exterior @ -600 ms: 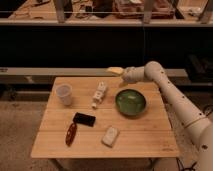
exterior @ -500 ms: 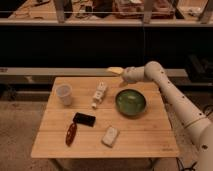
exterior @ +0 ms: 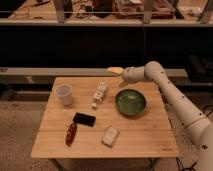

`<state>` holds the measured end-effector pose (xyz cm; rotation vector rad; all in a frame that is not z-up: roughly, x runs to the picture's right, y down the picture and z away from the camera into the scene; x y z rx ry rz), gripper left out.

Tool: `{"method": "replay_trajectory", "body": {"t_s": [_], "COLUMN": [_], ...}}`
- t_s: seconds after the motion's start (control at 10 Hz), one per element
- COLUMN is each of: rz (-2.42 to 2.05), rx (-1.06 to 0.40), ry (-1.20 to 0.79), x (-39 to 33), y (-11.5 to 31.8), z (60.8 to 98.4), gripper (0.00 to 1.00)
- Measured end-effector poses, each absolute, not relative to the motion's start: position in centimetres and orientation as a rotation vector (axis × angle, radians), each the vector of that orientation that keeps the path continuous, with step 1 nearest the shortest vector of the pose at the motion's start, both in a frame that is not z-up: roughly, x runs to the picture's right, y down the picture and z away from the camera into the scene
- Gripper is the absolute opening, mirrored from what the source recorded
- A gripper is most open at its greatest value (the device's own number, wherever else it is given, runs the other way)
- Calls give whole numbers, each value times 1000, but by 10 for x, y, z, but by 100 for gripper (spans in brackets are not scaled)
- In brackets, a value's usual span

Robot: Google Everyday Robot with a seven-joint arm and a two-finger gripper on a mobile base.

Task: Place the ceramic cup in the ceramic bowl

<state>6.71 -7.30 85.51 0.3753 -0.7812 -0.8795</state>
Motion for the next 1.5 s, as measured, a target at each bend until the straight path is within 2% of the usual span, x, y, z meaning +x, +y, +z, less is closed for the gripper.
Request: {"method": "replay_trajectory", "body": {"t_s": [1.5], "rz": [-908], "rx": [384], "ry": [-822], "x": [55], "y": [-71], "z": [848], "gripper": [80]}}
